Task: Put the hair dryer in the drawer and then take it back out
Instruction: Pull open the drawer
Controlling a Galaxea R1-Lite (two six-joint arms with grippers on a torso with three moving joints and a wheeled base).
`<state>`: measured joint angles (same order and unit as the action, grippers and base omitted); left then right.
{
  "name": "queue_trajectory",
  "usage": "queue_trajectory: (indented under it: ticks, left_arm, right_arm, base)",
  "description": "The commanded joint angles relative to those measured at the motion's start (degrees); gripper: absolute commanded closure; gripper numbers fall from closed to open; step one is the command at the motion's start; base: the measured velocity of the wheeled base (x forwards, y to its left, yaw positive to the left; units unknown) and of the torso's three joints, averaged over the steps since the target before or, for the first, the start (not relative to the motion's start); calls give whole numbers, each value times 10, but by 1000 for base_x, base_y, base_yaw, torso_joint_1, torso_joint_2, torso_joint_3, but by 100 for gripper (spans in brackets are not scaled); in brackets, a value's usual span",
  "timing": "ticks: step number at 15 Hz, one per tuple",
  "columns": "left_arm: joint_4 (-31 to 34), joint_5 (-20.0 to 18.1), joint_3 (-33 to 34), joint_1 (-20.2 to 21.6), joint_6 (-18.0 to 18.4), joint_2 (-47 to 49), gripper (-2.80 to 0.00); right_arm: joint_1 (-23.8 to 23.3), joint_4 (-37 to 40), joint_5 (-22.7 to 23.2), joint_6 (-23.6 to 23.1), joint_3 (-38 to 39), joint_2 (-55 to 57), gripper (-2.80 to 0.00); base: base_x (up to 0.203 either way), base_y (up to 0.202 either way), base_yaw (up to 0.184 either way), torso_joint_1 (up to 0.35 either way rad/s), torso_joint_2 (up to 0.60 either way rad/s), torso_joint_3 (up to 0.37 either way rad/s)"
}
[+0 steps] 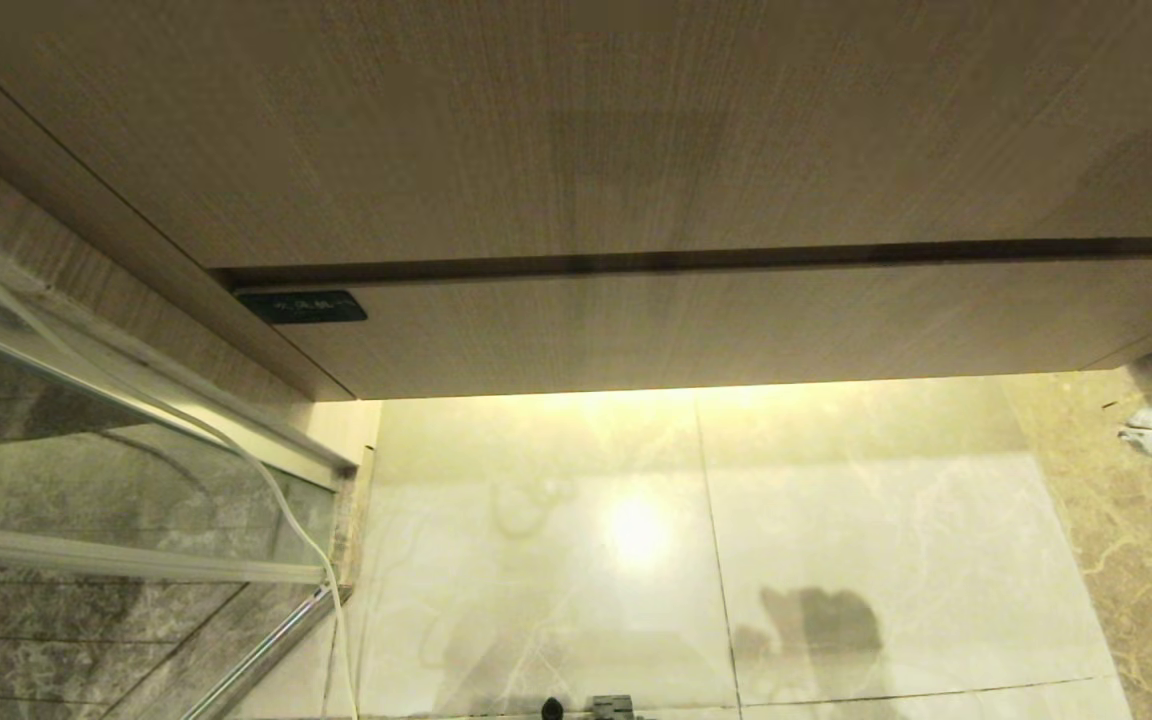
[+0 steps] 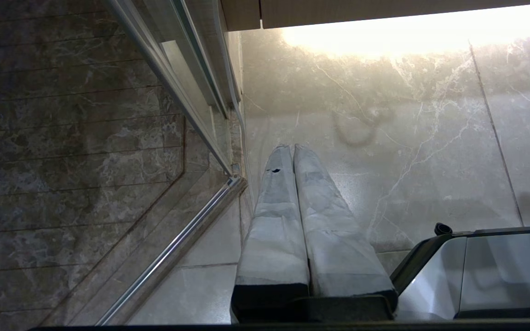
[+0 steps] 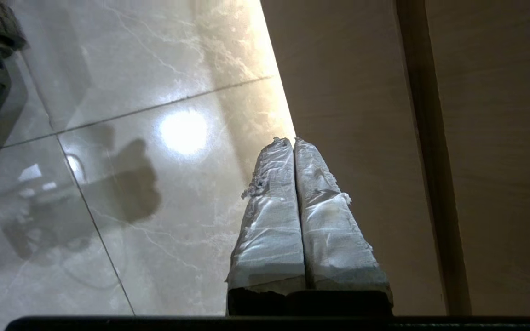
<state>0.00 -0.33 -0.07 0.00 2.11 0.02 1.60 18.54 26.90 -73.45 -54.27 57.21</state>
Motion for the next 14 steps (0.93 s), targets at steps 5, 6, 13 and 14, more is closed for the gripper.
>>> queue_trajectory:
  ticks: [5,6,13,14]
  left_arm:
    - [0,0,1,0,0,0,0]
    - [0,0,1,0,0,0,0]
    - [0,0,0,0,0,0,0]
    - [0,0,0,0,0,0,0]
  right_arm:
    - [4,0,3,-5,7,-3,0]
    - [6,-3,4,-3,9,-1,0]
    - [-2,-33,-5,60,18,-4,0]
    - [-2,-33,-6,60,19,-4,0]
  base:
    - [0,0,0,0,0,0]
    - [0,0,0,0,0,0]
    - [0,0,0,0,0,0]
    - [0,0,0,0,0,0]
